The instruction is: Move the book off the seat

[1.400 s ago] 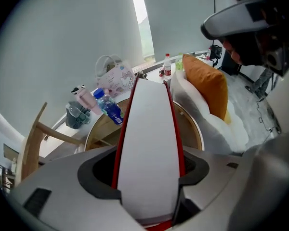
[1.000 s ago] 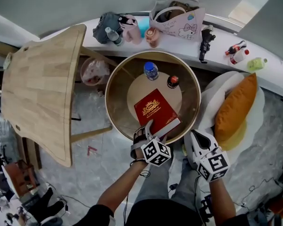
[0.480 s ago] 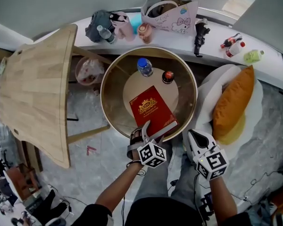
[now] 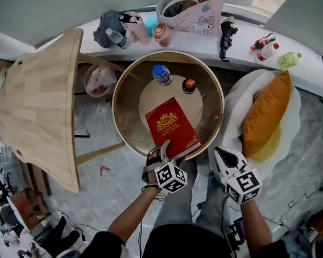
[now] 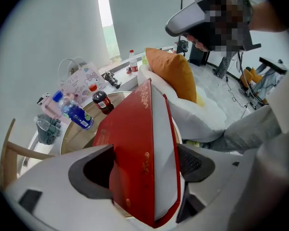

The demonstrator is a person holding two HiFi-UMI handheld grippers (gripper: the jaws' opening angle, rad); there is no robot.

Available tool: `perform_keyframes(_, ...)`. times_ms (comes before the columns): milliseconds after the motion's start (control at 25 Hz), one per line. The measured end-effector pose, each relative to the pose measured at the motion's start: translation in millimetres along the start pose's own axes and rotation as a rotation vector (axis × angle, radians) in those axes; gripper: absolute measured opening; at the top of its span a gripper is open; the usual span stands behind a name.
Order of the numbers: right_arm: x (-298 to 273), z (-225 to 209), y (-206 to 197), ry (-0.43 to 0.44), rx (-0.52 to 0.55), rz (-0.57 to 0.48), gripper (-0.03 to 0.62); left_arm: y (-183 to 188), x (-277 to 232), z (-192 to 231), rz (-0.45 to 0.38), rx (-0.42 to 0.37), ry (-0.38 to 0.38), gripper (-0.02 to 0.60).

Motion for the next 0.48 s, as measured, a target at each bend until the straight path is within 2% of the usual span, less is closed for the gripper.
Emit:
perform_keyframes(160,-2.3,-4.9,-0.9,0.008,-0.01,0.004,0.006,2.0,-3.3,-2.8,-0.012,0.023,-0.052,0.399)
perform_keyframes(240,-4.9,-5.9,-2.0,0.013,-0.015,0.007,0.006,3.0,-5.9,-3.2,-0.024,0.064,-0.102,0.399)
perform_keyframes(280,-5.8,-6.3,-2.7,0.015,-0.015,0.008,0.006,2.3,-8.4,-2.9,-0.032,0.112,-0.133,0.39)
perform_keyframes(360,-7.0,-7.5,-4.4,0.017,-0.018,0.011,0.006,-3.9,-15.0,1.7,-0.054,0.263,-0.166,0.379)
perform_keyframes(400,-7.6,-8.3,-5.0,0.017,-0.021,0.011,0.006,-8.8,-18.2,6.4,-0.064,0.341,-0.159,0.283)
perform_keyframes(440,-8.5,-9.2,-5.5,0.017,-0.024,0.011,0.006,-13.9,-21.2,11.6,-0.073,0.408,-0.148,0.118)
perform_keyframes(480,-9.3,-10.0,-5.7,0.018,-0.025,0.012,0.006,-18.3,-24.1,16.3,-0.078,0.464,-0.14,0.014)
Point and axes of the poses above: the fingertips, and each gripper's own axes: x backward along the fingers, z to its left, y out of its top, the point moved 7 cm from there along x, backward along the fingers, and after that the axes turned 9 degrees about -x, right-handed, at the moved point
